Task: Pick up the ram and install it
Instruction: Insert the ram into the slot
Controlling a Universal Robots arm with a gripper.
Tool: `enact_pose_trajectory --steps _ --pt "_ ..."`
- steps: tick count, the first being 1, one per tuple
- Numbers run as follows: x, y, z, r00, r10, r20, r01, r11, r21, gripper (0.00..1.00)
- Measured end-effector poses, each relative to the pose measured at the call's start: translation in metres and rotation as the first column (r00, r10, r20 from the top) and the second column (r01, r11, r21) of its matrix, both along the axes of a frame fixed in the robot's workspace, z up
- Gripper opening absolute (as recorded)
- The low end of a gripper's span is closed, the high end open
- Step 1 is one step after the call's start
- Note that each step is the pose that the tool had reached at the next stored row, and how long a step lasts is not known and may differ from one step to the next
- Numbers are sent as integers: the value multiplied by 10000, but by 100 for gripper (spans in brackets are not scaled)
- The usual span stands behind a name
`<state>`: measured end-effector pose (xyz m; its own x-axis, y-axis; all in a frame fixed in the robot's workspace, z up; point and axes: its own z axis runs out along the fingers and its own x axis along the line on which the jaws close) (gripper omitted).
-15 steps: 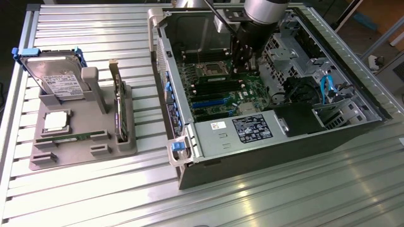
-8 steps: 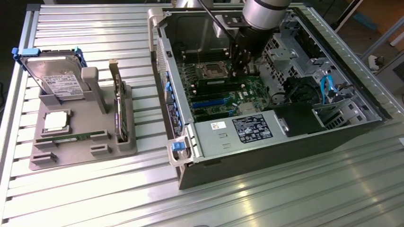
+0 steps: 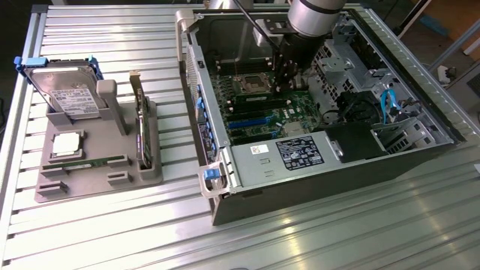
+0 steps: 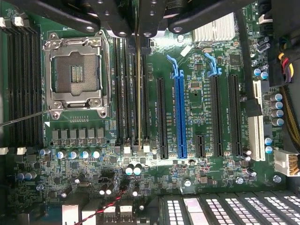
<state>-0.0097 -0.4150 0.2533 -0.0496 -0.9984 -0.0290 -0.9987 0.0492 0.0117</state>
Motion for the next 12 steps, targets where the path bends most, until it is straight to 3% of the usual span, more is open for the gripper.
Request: enact_pose_trajectory --steps 12 --pt "16 0 -1 9999 162 0 -162 9999 0 12"
